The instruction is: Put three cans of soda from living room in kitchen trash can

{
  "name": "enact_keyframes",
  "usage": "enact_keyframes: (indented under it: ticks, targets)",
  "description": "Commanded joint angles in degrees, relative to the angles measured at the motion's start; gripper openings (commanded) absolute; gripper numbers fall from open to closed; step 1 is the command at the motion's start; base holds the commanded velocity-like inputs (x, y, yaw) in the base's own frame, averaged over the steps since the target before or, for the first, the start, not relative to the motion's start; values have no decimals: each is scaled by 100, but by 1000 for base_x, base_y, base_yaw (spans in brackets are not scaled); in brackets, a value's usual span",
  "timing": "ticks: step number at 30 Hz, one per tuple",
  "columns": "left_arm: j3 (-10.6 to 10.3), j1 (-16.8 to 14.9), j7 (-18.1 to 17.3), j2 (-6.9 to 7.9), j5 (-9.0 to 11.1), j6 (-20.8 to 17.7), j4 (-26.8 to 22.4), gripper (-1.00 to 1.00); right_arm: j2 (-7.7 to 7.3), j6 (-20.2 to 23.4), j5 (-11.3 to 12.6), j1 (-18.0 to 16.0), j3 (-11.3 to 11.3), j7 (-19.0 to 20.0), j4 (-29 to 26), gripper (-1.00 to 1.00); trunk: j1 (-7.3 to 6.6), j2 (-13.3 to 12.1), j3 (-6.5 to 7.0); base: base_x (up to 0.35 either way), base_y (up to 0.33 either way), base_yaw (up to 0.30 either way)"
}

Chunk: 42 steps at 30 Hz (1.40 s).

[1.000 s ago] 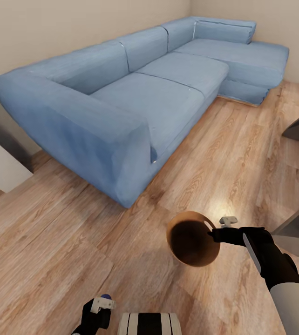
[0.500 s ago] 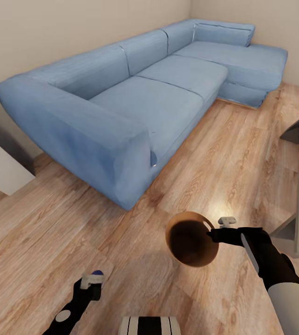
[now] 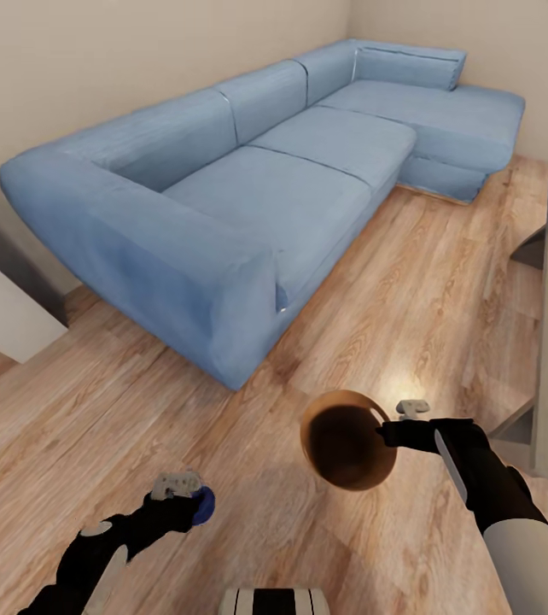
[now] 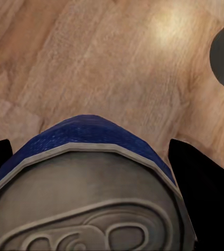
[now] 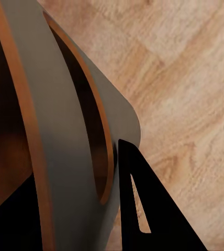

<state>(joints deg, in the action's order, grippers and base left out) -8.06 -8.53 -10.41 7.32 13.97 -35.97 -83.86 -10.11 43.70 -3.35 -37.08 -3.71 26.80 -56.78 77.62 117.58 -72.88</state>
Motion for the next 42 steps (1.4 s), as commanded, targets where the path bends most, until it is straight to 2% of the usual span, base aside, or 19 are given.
enact_keyframes:
  ticks: [1, 3, 4, 5, 7, 9, 11, 13, 15, 17, 19, 21, 22, 23, 24, 28, 30, 33, 42]
  targets:
    - [50, -149, -184, 47, 0, -542, -95, -100, 9, 27, 81, -1, 8, 14, 3, -100, -23, -41, 19, 0, 0, 0]
    - [67, -346, -257, 88, 5, -913, -130, -100, 19, 29, 84, 1, 12, 24, 8, -100, -67, -122, 55, 0, 0, 0]
    - [73, -573, -306, 125, 6, -1310, -154, -100, 38, 35, 86, 2, 18, 36, 30, -100, -89, -162, 73, 0, 0, 0]
    - [70, -694, -325, 136, 8, -1508, -165, -100, 48, 56, 86, 1, 29, 45, 41, -100, -111, -202, 91, 0, 0, 0]
    - [51, -1215, -437, 147, 14, -2141, -197, -100, 72, 366, 102, 4, 199, 106, 69, -100, -155, -282, 126, 0, 0, 0]
    - [36, -1495, -529, 147, 12, -2324, -207, -100, 78, 550, 115, 4, 351, 193, 76, -100, -198, -362, 162, 0, 0, 0]
    - [-16, -2022, -722, 159, 1, -2403, -214, -100, 84, 773, 126, 6, 641, 458, 83, -100, -242, -443, 198, 0, 0, 0]
    - [-129, -2420, -920, 178, -8, -2403, -205, -100, 86, 873, 122, 7, 808, 611, 86, -100, -286, -523, 234, 0, 0, 0]
    - [-362, -2937, -1280, 260, -17, -2403, -164, -100, 88, 937, 118, 8, 955, 707, 90, -100, -330, -603, 270, 0, 0, 0]
    - [-507, -3217, -1506, 340, -15, -2403, -106, -100, 88, 957, 115, 8, 1000, 733, 91, -100, -374, -683, 306, 0, 0, 0]
    - [-1179, -3876, -2275, 457, 15, -2403, 208, -100, 93, 1085, 109, 8, 1066, 767, 90, -100, -418, -763, 342, 0, 0, 0]
    - [-1484, -4142, -2604, 470, 26, -2403, 378, -100, 103, 1264, 108, 8, 1099, 773, 86, -100, -462, -844, 378, 0, 0, 0]
    - [-1949, -4456, -2995, 470, 36, -2403, 557, -100, 152, 1510, 107, 4, 1136, 778, 81, -100, -484, -884, 396, 0, 0, 0]
    - [-2204, -4586, -3195, 477, 44, -2403, 628, -100, 193, 1613, 102, 2, 1152, 776, 79, -100, -506, -924, 414, 0, 0, 0]
    - [-2373, -4671, -3392, 487, 59, -2403, 689, -100, 256, 1630, 95, -1, 1165, 770, 73, -100, -528, -964, 432, 0, 0, 0]
    - [-2628, -4809, -3886, 481, 97, -2403, 803, -100, 499, 1630, 81, -26, 1203, 741, 71, -100, -616, -1124, 503, 0, 0, 0]
    - [-2777, -4855, -3991, 427, 104, -2403, 1020, -100, 574, 1630, 84, -38, 1236, 734, 71, -100, -660, -1205, 539, 0, 0, 0]
    - [-3197, -4898, -4072, 180, 105, -2403, 1526, -100, 674, 1630, 82, -74, 1278, 725, 72, -100, -726, -1325, 593, 0, 0, 0]
    - [-3574, -4905, -4099, -7, 72, -2403, 1725, -100, 705, 1630, 73, -312, 1298, 722, 77, -100, -901, -1646, 737, 0, 0, 0]
